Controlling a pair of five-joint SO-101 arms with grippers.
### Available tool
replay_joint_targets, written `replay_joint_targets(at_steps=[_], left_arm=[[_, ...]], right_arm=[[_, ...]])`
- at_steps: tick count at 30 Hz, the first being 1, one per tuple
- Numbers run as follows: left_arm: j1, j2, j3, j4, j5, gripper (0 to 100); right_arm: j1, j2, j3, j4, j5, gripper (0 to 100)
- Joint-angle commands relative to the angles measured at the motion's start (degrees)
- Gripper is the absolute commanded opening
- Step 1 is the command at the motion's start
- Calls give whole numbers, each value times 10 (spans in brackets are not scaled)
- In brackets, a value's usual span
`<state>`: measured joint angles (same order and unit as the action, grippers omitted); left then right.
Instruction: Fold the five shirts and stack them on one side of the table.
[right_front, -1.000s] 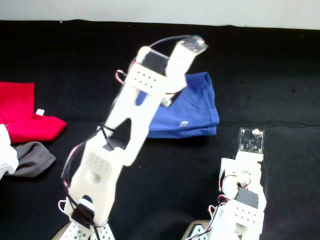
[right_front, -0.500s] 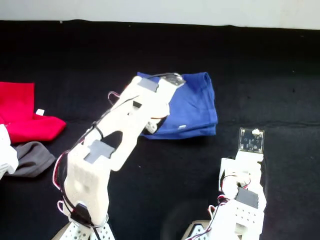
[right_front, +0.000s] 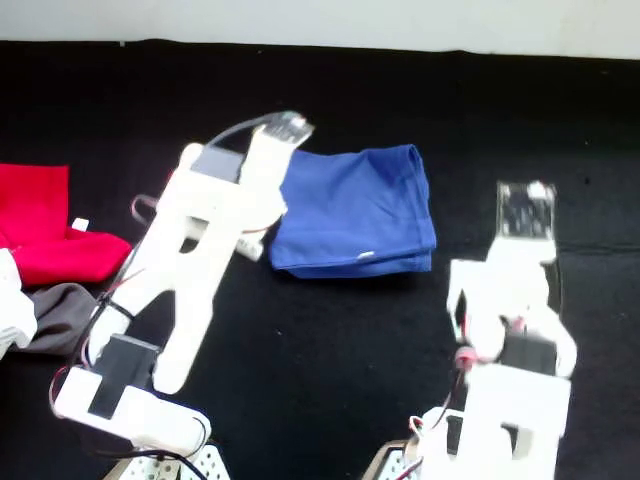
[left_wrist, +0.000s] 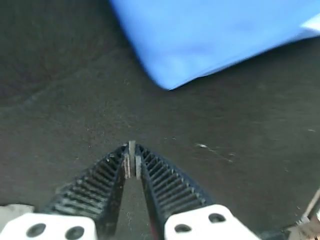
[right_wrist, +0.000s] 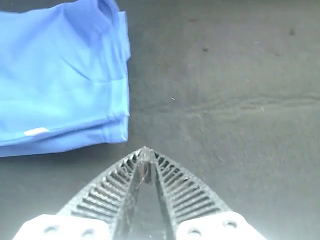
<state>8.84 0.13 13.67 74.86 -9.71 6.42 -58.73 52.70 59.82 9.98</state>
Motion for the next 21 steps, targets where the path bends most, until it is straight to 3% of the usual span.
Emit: replay_joint_targets(at_steps=[1, 5, 10, 15, 21], left_arm=[[-50, -24, 124, -129, 0, 9], [-109, -22, 227, -238, 0, 9], [-127, -25, 303, -335, 3, 9], [-125, -27, 313, -343, 4, 9], [-125, -26, 313, -343, 4, 9]], right_arm=[[-16, 165, -134, -34, -6, 5], [-44, 338, -276, -69, -6, 5], [-98, 533, -467, -72, -6, 5], [-144, 719, -633, -70, -6, 5], [-150, 897, -778, -70, -6, 5]])
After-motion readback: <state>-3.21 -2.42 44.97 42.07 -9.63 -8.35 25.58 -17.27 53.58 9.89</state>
